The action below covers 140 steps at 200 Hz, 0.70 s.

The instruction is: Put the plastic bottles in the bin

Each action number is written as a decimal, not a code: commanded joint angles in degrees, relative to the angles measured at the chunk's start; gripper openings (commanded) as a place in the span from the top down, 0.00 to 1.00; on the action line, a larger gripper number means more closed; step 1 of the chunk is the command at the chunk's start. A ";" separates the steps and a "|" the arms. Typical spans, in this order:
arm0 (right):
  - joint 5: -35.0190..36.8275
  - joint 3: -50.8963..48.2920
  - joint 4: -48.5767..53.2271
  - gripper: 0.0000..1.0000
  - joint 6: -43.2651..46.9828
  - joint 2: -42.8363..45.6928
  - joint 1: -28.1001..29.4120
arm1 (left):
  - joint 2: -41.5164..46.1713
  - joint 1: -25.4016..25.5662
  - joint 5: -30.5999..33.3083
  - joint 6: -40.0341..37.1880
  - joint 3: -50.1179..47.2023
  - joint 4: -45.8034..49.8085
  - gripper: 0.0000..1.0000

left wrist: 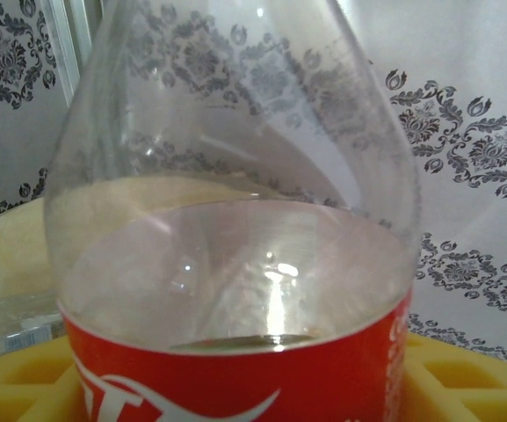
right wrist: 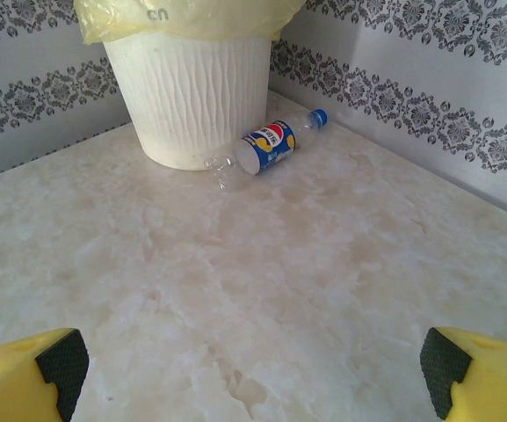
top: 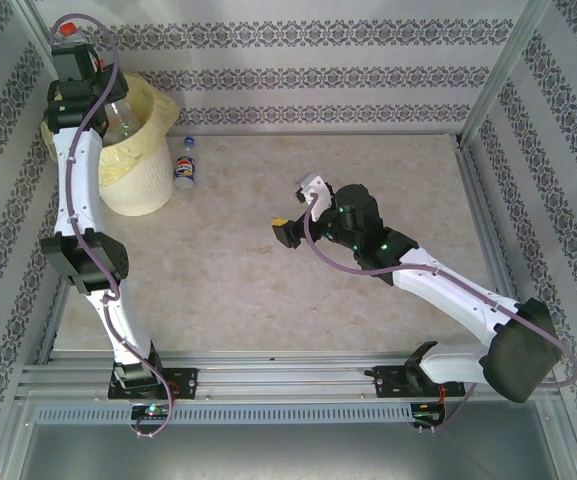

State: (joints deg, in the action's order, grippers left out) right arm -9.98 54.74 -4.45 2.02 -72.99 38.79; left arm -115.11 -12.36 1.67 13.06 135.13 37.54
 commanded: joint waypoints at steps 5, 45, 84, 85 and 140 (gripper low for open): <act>0.66 -0.16 0.14 0.02 1.06 1.10 0.50 | -5.21 -1.26 -1.86 -0.58 3.01 8.26 0.35; 1.51 -0.33 0.50 0.02 1.16 1.49 0.59 | -11.59 -1.35 -0.61 1.55 14.08 14.64 0.15; 2.24 -0.84 0.54 0.02 0.97 1.80 0.73 | -9.02 -1.48 -2.21 3.41 15.09 14.13 0.05; 2.24 -0.85 0.51 0.02 1.01 1.80 0.70 | -8.96 -1.46 -2.25 3.45 15.12 14.13 0.05; 2.38 -0.85 0.38 0.02 0.88 1.19 0.84 | -6.18 -1.44 -8.66 3.38 14.06 14.59 0.00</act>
State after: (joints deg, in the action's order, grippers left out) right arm -8.40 54.57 -4.21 2.15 -72.36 38.89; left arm -124.88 -13.26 -2.72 15.66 147.79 50.04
